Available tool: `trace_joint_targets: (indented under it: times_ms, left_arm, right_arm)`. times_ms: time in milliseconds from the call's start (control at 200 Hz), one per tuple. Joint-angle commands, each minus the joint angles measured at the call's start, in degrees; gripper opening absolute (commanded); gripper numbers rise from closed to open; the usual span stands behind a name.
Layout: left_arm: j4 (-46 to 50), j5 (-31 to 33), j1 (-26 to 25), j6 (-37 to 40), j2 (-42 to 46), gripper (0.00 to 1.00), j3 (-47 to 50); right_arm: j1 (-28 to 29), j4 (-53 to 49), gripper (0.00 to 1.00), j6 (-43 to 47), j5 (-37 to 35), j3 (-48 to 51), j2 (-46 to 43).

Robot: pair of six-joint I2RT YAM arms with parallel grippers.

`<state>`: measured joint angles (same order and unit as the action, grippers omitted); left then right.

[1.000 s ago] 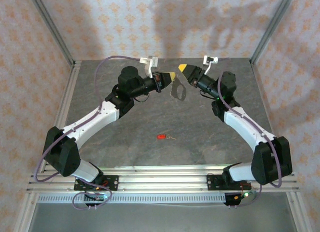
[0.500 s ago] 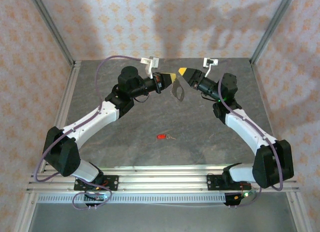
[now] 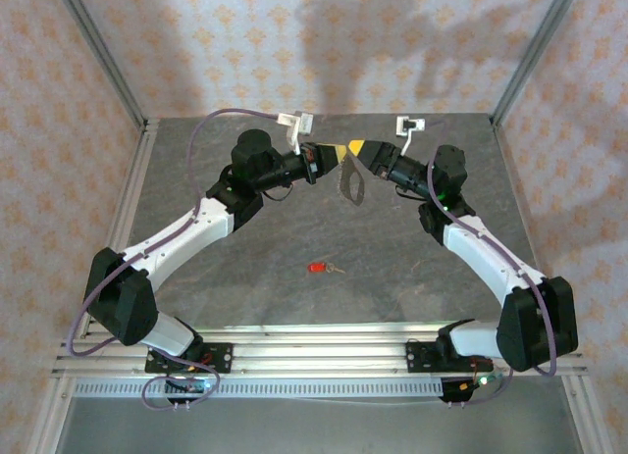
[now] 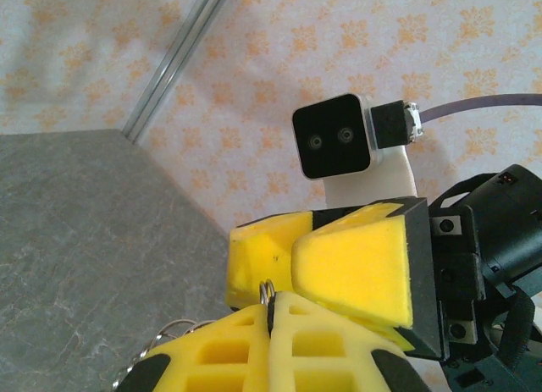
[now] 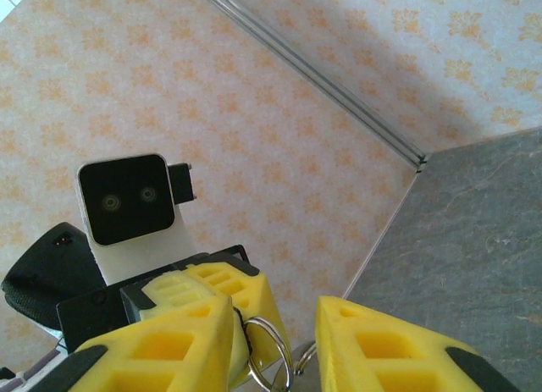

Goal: Put the keys on the keyring

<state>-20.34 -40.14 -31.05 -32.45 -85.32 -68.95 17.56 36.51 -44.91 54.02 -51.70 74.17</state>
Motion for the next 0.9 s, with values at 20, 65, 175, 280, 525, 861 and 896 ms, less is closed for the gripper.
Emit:
trace_joint_targets:
  times_ms: [20,65,175,280,525,861,896]
  left_arm:
    - [-1.54,-1.32,-0.22,1.07,0.34,0.00,-2.53]
    - [-1.49,-1.34,-0.24,0.98,0.27,0.00,-2.56]
    - [-1.42,-1.26,-0.24,0.98,0.11,0.00,-2.76]
    - [-1.39,-1.41,-0.21,0.81,-0.15,0.00,-2.95]
    - [-1.52,-1.87,-0.24,0.67,-0.55,0.00,-3.12]
    - [1.96,1.81,-0.21,-0.08,-0.22,0.06,-4.01]
    - [1.95,3.75,-0.17,-0.76,0.16,0.18,-3.63]
  right_arm:
    - [-0.34,2.57,0.29,1.05,2.09,1.13,-1.10]
    - [-0.31,2.85,0.29,0.92,2.44,1.33,-1.13]
    - [-0.29,3.51,0.26,0.70,3.11,1.61,-1.13]
    - [-0.31,3.92,0.20,0.57,3.54,1.87,-1.13]
    - [-0.32,4.38,0.09,0.50,3.49,1.39,-1.04]
    - [-0.33,6.91,0.00,-2.48,-0.86,1.51,-1.12]
    - [-0.32,8.86,0.00,-4.06,-2.25,2.34,-0.97]
